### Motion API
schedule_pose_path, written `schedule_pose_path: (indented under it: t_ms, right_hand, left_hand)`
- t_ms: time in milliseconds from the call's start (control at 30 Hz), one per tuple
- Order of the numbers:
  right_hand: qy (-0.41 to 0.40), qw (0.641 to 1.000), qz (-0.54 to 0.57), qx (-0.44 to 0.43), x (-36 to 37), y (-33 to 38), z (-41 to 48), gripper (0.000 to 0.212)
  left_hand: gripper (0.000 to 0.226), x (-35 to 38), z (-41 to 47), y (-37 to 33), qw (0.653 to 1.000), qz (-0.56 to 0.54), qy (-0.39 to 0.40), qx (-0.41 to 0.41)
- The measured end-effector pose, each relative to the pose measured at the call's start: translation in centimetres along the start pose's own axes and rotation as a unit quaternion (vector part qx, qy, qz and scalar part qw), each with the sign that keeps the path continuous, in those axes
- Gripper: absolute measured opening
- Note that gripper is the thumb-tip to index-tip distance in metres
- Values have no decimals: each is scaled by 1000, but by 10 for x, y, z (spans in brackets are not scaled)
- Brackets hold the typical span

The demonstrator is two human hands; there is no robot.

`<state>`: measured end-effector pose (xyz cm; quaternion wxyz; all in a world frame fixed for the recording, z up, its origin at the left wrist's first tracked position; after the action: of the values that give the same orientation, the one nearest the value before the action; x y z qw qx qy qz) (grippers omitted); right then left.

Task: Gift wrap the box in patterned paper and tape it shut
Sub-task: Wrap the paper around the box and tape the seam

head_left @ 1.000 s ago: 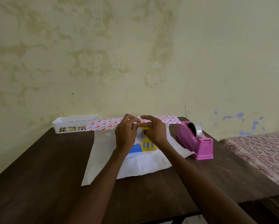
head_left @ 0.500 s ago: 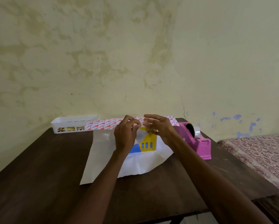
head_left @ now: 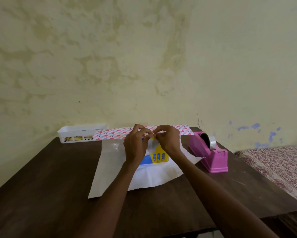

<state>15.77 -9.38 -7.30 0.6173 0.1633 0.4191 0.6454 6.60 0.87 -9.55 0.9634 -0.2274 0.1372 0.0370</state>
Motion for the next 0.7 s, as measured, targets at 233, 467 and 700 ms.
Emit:
schedule_pose_path:
  t_ms: [233, 467, 700]
  right_hand:
    - [-29, 999, 17, 17, 4, -2, -1, 24]
    - [-31, 992, 90, 82, 2, -4, -1, 16]
    - [-49, 975, 174, 130, -7, -1, -4, 11]
  left_hand:
    - [42, -4, 2, -1, 997, -60, 1, -47]
    - [54, -8, 3, 5, 995, -39, 82, -46]
    - [40, -6, -1, 4, 997, -27, 69, -32]
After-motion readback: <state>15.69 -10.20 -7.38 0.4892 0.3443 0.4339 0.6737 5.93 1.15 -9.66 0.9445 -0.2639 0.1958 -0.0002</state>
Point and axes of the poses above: each hand's wrist, its own z-axis towards the middle knuckle, its own x-axis out of the palm, y = z × x, the point moved 2 cm from there along z, towards the middle knuckle, and after that the axes turned 6 degrees about -y, right-handed, at the moved point
